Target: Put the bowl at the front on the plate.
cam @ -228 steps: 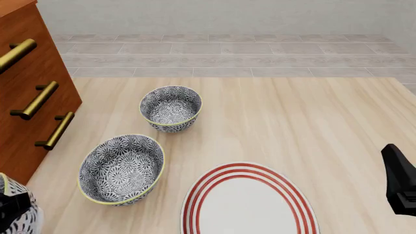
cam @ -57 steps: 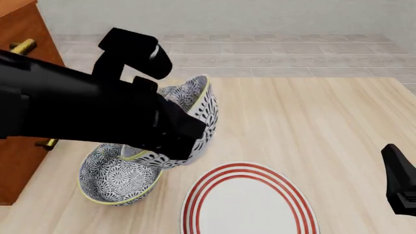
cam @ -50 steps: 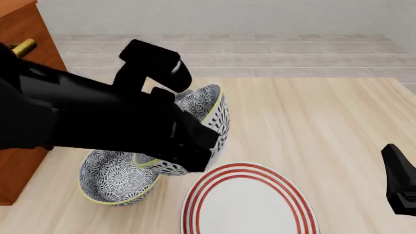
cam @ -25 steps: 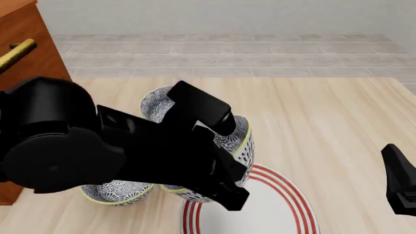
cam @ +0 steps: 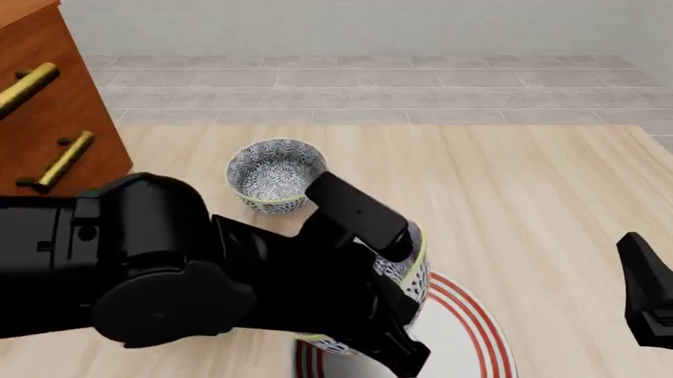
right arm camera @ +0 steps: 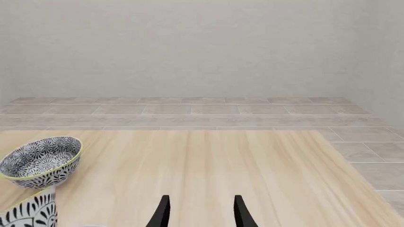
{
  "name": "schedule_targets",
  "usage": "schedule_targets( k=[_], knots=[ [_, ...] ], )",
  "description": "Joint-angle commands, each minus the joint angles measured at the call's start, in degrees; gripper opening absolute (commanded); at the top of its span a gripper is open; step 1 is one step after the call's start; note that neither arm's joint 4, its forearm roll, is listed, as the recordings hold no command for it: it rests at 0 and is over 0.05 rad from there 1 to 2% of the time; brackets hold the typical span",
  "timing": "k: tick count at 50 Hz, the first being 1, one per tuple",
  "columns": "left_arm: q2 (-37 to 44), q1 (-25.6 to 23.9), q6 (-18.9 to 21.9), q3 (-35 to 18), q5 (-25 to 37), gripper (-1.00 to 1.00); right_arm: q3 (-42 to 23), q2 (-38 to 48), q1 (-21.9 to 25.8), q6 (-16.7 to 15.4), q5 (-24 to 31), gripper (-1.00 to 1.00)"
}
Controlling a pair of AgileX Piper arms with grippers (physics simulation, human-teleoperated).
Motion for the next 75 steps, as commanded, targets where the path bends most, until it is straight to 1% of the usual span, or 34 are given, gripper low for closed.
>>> schedule_targets(
  k=[1,6,23,34,50,60,61,62,75],
  knots=[
    [1.8,-1.0,-0.7,0.4,-2.1,-1.00,0.0,-0.3,0.0,0.0,0.2,1.00],
    [2.2,-0.7,-0.5,1.1,-3.0,-1.00,0.0,-0.2,0.0,0.0,0.2,1.00],
    [4.2,-1.6,-1.7,1.9,-5.2,-1.00,0.0,-0.2,0.0,0.0,0.2,1.00],
    [5.3,-1.6,-1.1,2.7,-6.3,-1.00,0.0,-0.2,0.0,0.0,0.2,1.00],
    [6.5,-2.3,-1.6,2.7,-7.0,-1.00,0.0,-0.2,0.0,0.0,0.2,1.00],
    [5.9,-1.8,-1.5,3.1,-7.0,-1.00,0.0,-0.3,0.0,0.0,0.2,1.00],
    [5.8,-1.7,-0.7,3.0,-6.7,-1.00,0.0,-0.2,0.0,0.0,0.2,1.00],
    [5.8,-1.7,-0.7,3.0,-6.7,1.00,0.0,-0.2,0.0,0.0,0.2,1.00],
    [4.9,-1.5,-1.1,2.8,-5.8,1.00,0.0,-0.3,0.0,0.0,0.2,1.00]
  ],
)
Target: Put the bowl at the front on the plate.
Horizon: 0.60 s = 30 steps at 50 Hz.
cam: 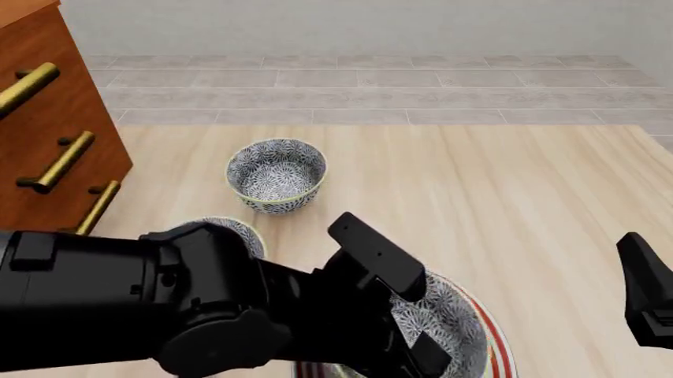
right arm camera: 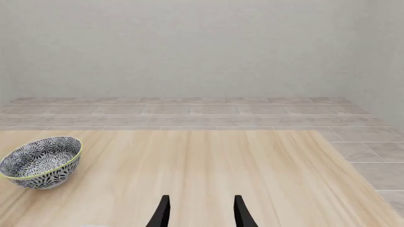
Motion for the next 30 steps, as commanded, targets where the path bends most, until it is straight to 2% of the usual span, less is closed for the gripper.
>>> schedule_targets(
  k=[1,21,30],
  knots=[
    [-1.0,0.2,0.0,-0.2,0.7,1.00,0.0,-0.3,0.0,0.0,0.2,1.00],
    [-7.5,0.1,1.0,-2.8,7.5,1.00,0.0,-0.3,0.0,0.0,0.2,1.00],
    [-15.5,2.3,1.9,-3.4,13.0,1.00,0.0,-0.2,0.0,0.0,0.2,1.00]
  ],
)
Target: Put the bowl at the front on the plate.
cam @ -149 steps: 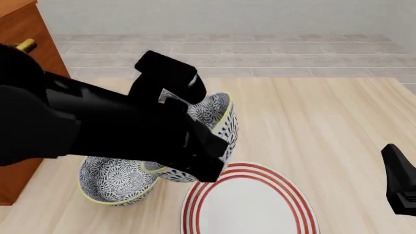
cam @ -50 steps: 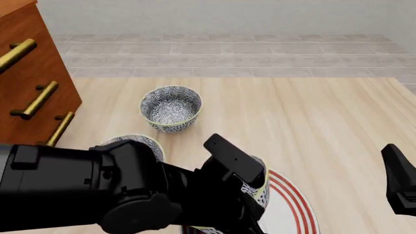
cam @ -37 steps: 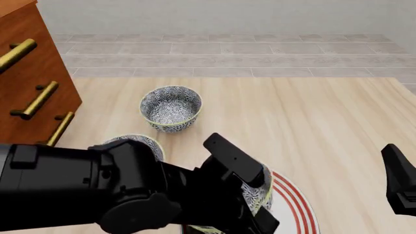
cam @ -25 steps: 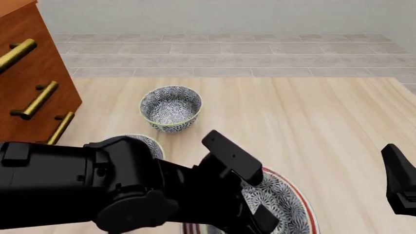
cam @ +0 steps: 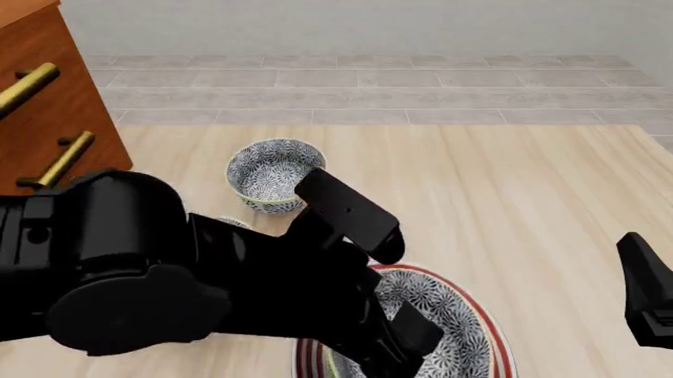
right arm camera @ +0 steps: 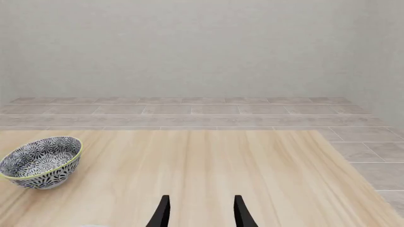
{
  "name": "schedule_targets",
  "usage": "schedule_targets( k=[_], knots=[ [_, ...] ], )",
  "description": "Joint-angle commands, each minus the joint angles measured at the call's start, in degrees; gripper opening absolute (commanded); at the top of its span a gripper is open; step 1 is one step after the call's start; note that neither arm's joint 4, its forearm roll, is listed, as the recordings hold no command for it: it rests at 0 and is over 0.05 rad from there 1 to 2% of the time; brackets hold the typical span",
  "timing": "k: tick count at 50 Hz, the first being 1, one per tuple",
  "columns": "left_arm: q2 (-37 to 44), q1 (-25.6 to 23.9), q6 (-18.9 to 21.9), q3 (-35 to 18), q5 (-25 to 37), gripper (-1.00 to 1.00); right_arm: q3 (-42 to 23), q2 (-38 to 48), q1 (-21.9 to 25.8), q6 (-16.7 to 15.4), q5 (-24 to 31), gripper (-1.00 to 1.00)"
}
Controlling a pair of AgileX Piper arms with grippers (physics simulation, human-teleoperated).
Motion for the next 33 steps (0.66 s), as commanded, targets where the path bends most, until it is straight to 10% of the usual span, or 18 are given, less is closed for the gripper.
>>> schedule_targets(
  k=[1,33],
  knots=[
    [-8.5,2.2,1.0,-0.7,5.7,1.00,0.0,-0.2,0.0,0.0,0.2,1.00],
    [-43.0,14.2,-4.9,14.0,5.7,1.00,0.0,-0.3,0.0,0.0,0.2,1.00]
  ],
)
